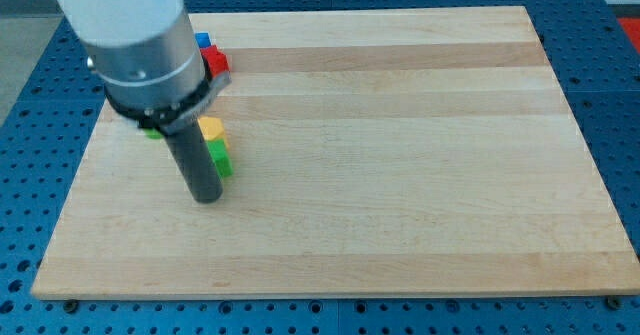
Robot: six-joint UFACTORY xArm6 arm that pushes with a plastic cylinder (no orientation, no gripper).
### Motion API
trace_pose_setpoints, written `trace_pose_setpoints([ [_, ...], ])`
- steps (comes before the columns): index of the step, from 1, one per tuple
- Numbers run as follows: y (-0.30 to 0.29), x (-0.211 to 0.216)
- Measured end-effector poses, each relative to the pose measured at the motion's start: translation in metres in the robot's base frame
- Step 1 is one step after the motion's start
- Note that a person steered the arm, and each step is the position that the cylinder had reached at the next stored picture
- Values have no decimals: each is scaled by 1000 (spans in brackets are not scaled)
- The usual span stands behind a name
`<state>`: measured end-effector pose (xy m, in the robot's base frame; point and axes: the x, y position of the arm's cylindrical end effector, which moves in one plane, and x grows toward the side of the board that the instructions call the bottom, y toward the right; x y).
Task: Separate the green yellow and redblue blocks together with each other
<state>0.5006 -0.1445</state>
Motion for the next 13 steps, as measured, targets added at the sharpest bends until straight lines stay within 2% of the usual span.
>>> trace_pose_setpoints([
  [1, -1, -43],
  [2, -4, -53],
  [3, -13, -50],
  [4, 27, -18],
  [5, 78, -42],
  [6, 87, -63],
  [7, 90, -102],
  [8, 86, -140],
  [9, 58, -159],
  [12, -10, -168],
  [13, -23, -156],
])
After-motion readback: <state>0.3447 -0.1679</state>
